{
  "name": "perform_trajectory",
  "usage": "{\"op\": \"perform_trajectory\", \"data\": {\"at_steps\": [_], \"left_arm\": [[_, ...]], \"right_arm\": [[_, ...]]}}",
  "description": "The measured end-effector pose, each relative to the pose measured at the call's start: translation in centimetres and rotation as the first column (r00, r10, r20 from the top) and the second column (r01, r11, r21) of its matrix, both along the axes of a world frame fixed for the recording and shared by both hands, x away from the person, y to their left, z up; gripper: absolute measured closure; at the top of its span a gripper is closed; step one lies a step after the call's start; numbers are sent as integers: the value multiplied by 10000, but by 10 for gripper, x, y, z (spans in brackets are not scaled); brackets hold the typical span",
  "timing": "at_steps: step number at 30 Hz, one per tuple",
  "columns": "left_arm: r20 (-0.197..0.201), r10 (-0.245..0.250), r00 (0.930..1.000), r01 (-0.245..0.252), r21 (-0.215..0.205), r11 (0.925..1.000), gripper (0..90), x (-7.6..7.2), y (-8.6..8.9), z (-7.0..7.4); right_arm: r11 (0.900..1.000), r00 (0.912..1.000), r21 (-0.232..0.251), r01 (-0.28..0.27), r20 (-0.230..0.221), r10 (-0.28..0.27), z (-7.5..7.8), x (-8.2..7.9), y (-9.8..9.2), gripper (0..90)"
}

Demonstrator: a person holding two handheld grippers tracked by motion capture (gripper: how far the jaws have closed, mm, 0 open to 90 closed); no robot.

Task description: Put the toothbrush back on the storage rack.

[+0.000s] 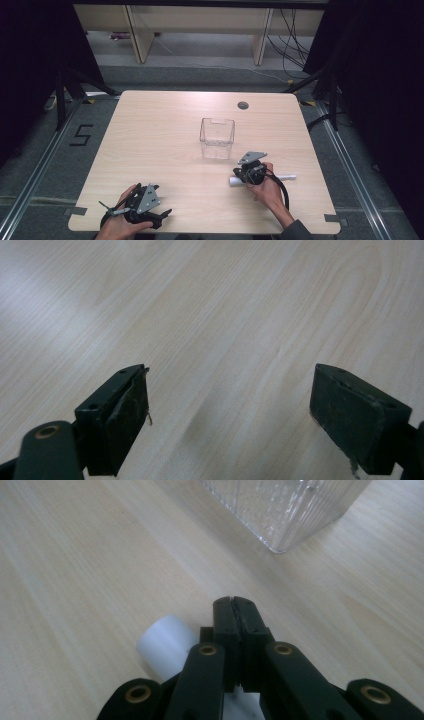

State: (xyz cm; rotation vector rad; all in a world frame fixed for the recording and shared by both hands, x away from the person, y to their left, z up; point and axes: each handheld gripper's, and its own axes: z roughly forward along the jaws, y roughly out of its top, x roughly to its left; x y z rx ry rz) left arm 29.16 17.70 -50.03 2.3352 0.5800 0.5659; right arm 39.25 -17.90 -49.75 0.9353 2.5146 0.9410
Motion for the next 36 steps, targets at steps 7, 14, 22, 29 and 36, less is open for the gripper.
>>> {"op": "perform_trajectory", "data": {"at_steps": [7,14,22,29,36], "left_arm": [[81,170,9998,-169,-174,9997,154,0,0,-1],[126,121,9998,-121,13,9999,153,0,1,0],[121,132,9998,-132,12,9999,154,0,1,0],[121,188,9997,-188,-28,9998,154,0,2,0],[133,186,9997,-186,-4,9998,154,1,2,1]], "right_arm": [[9994,9995,-197,-302,-107,300,2,-13,1,891],[9980,9975,-336,-542,-462,526,1,-25,-2,889],[9972,9957,-139,-733,-577,723,0,-38,-5,886],[9960,9934,-396,-802,-858,766,2,-50,-9,886],[9960,9931,-345,-826,-869,794,-1,-58,-16,886]]}}
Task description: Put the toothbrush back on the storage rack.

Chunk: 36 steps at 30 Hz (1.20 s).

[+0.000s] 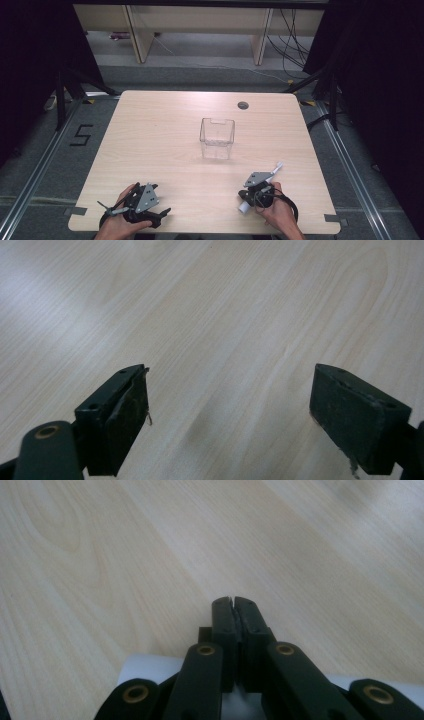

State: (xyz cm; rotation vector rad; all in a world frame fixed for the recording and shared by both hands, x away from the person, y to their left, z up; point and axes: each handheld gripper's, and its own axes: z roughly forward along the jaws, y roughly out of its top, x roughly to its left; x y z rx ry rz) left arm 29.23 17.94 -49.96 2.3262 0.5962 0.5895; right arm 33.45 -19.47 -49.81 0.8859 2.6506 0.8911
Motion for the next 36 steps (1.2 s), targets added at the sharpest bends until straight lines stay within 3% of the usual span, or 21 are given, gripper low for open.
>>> {"op": "perform_trajectory", "data": {"at_steps": [14,15,17,19,21,22,24,27,32,33,34,36], "left_arm": [[-12,7,10000,-7,31,10000,154,0,0,0],[-22,57,10000,-57,-164,9998,154,0,0,-1],[-4,10,10000,-10,31,10000,153,0,0,0],[-12,12,10000,-12,23,10000,153,0,0,0],[-12,7,10000,-7,32,10000,153,0,0,0],[-23,62,10000,-62,-158,9999,154,0,0,-1],[-15,4,10000,-4,44,10000,154,0,0,0],[-29,5,10000,-5,28,10000,154,0,0,0],[-15,0,10000,0,41,10000,153,0,0,0],[-24,53,10000,-53,-124,9999,153,0,0,-1],[-47,12,10000,-12,-6,10000,154,0,0,0],[-35,-2,10000,2,34,10000,154,0,0,0]], "right_arm": [[9996,9997,-199,180,-145,-183,0,-17,-25,879],[9992,9992,-84,390,-91,-391,0,-20,-28,873],[9995,9996,-134,284,-77,-285,0,-20,-32,874],[9988,9983,-168,470,-332,-475,2,-23,-33,873],[9990,9989,-63,450,-124,-450,0,-23,-35,873],[9989,9988,-152,435,-205,-438,1,-23,-38,873],[9991,9989,-129,413,-219,-416,0,-23,-38,872],[9978,9974,-37,660,-288,-661,1,-25,-41,869],[9986,9982,-8,534,-262,-534,0,-25,-43,868],[9989,9985,-121,459,-289,-463,1,-25,-44,868],[9984,9982,-59,563,-181,-564,0,-25,-44,868],[9970,9963,-61,768,-373,-770,2,-27,-46,868]]}}
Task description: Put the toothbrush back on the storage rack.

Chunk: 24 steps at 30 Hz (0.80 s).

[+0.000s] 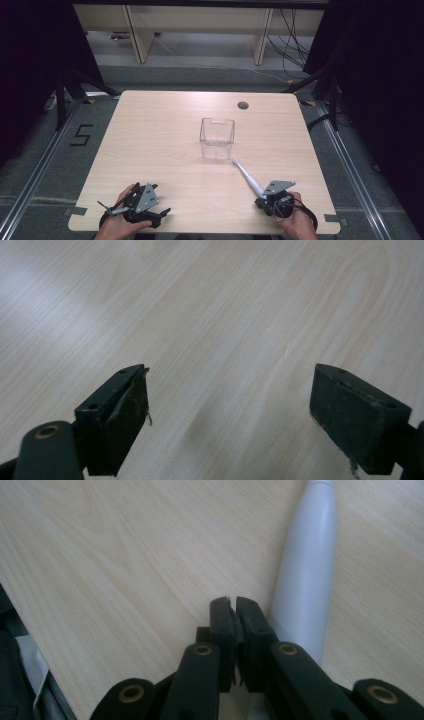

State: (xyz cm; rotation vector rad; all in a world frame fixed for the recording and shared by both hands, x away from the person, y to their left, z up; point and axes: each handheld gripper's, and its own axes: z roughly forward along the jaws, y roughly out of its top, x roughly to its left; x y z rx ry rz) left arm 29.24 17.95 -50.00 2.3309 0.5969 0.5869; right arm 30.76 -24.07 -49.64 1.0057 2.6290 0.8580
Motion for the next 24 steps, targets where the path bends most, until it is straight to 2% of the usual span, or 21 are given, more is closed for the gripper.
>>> {"op": "perform_trajectory", "data": {"at_steps": [1,2,5,7,9,10,12,13,14,16,18,19,21,22,24], "left_arm": [[-2,-8,10000,8,-1,10000,154,0,0,0],[1,-10,10000,10,3,10000,153,0,0,0],[0,2,10000,-2,2,10000,154,0,0,0],[0,6,10000,-6,-5,10000,153,0,0,0],[3,-1,10000,1,-1,10000,153,0,0,0],[0,-2,10000,2,-3,10000,153,0,0,0],[7,-21,10000,21,35,10000,154,0,0,0],[-4,34,10000,-34,-184,9998,154,0,-1,-1],[2,7,10000,-7,21,10000,153,1,1,0],[17,-8,10000,8,-58,10000,153,1,1,-1],[-8,12,10000,-12,48,10000,153,1,0,-1],[2,16,10000,-16,53,10000,153,1,0,-1],[-69,40,10000,-41,-205,9998,153,0,-1,-2],[-28,23,10000,-23,-96,10000,153,1,-1,-3],[-45,33,10000,-32,106,9999,153,2,-1,-3]], "right_arm": [[9999,10000,-151,-67,37,67,1,0,-2,868],[9999,10000,-158,7,-31,-8,1,0,-2,868],[10000,9998,-84,-47,204,48,-1,1,-5,868],[9999,10000,-130,-52,78,53,1,1,-8,867],[10000,9997,-25,-18,224,18,0,1,-9,865],[10000,9999,10,86,83,-86,1,0,-9,863],[9999,9998,-107,19,208,-17,1,0,-10,859],[9996,9999,-219,149,61,-148,3,-2,-10,855],[9999,9996,-106,-72,284,75,5,0,-9,840],[9999,9993,-59,-82,372,85,7,-1,-8,832],[9998,9993,-162,-105,362,110,15,-2,-7,786],[9996,9981,-171,-219,565,228,17,-1,-7,767],[9984,9978,-522,234,635,-201,25,-4,-5,732],[9977,9976,-649,202,681,-158,28,-4,-4,700],[9960,9987,-897,2,499,43,32,-2,-2,638]]}}
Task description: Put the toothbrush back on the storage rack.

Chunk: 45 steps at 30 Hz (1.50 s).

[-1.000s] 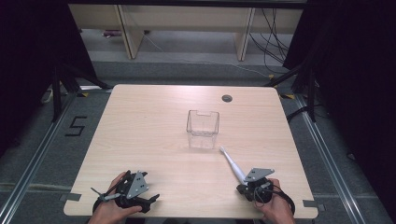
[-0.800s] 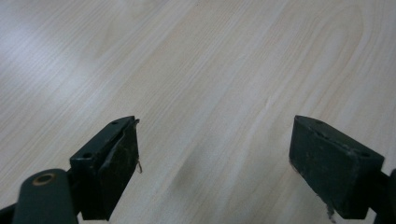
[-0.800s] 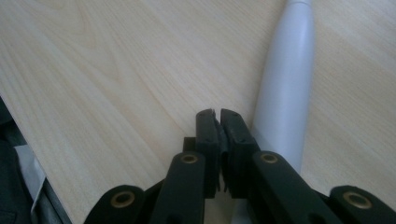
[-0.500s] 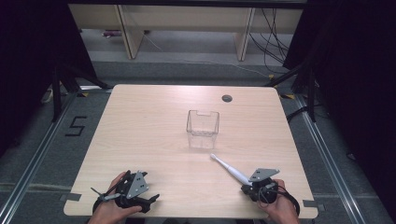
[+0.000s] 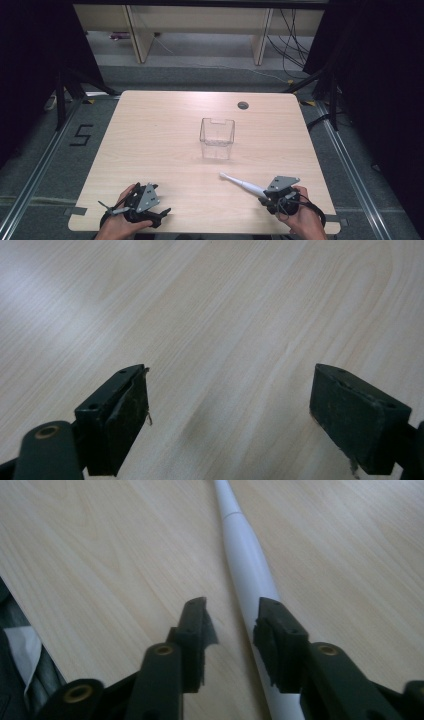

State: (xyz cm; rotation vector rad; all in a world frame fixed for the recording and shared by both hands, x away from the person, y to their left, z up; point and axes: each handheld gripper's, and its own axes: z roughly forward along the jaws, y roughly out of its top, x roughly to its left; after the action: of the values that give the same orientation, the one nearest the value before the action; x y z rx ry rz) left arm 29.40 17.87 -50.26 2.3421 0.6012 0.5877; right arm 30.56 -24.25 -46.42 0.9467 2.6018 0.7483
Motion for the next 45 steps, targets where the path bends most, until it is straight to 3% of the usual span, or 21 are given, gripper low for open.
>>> {"op": "perform_trajectory", "data": {"at_steps": [1,4,5,8,9,12,17,22,23,25,30,32,35,36,38,39,40,41,43,44,45], "left_arm": [[-6,-7,10000,7,-2,10000,154,0,0,0],[-101,-45,9999,45,-59,10000,153,-1,1,1],[-53,-20,10000,20,-97,10000,153,0,1,0],[-15,68,10000,-68,-49,10000,153,0,1,0],[-19,73,10000,-74,-67,10000,153,0,1,0],[-4,49,10000,-49,-63,10000,154,0,0,0],[-3,48,10000,-48,-69,10000,154,0,1,0],[-12,59,10000,-59,-68,10000,153,0,1,0],[-4,47,10000,-47,-66,10000,153,0,1,0],[34,40,10000,-40,-17,10000,153,0,1,0],[3,36,10000,-36,-66,10000,154,0,1,0],[17,37,10000,-37,-65,10000,153,0,1,0],[22,27,10000,-27,-70,10000,153,0,1,0],[18,27,10000,-27,-68,10000,153,0,1,0],[29,25,10000,-25,-73,10000,153,0,1,0],[30,22,10000,-22,-75,10000,153,0,1,0],[17,19,10000,-19,-66,10000,154,0,1,0],[26,28,10000,-28,-71,10000,153,0,1,0],[28,14,10000,-13,-69,10000,153,0,1,0],[24,14,10000,-14,-68,10000,153,0,1,0],[13,18,10000,-18,-80,10000,153,0,1,0]], "right_arm": [[9997,9996,-195,-149,226,154,1,4,0,629],[9984,9998,-556,-43,181,53,4,11,4,601],[9962,9994,-814,-318,117,329,7,16,4,598],[9877,9955,-1242,-951,-161,938,7,28,10,584],[9875,9959,-1334,-835,-449,781,7,29,12,582],[9785,9904,-1679,-1200,-880,1064,6,39,18,573],[9599,9828,-2304,-1600,-1285,1330,1,49,29,566],[9464,9767,-2672,-1818,-1604,1423,3,55,36,569],[9388,9724,-2791,-2019,-1719,1580,2,57,37,569],[9365,9716,-2917,-1948,-1883,1435,0,59,39,574],[9179,9581,-3217,-2322,-2383,1588,-5,67,44,593],[9171,9582,-3287,-2256,-2447,1480,-5,69,46,589],[9070,9501,-3425,-2451,-2710,1544,-6,73,48,608],[9047,9533,-3534,-2379,-2636,1477,-6,73,48,620],[9051,9474,-3450,-2488,-2809,1533,-7,75,49,630],[8989,9477,-3611,-2481,-2828,1479,-7,75,50,631],[9023,9493,-3669,-2265,-2904,1202,-6,73,51,634],[8984,9433,-3632,-2468,-3025,1369,-7,75,50,641],[8863,9417,-3780,-2675,-2972,1575,-10,78,49,650],[8900,9409,-3747,-2598,-3056,1460,-10,77,51,654],[8866,9402,-3781,-2665,-3045,1528,-10,78,51,657]]}}
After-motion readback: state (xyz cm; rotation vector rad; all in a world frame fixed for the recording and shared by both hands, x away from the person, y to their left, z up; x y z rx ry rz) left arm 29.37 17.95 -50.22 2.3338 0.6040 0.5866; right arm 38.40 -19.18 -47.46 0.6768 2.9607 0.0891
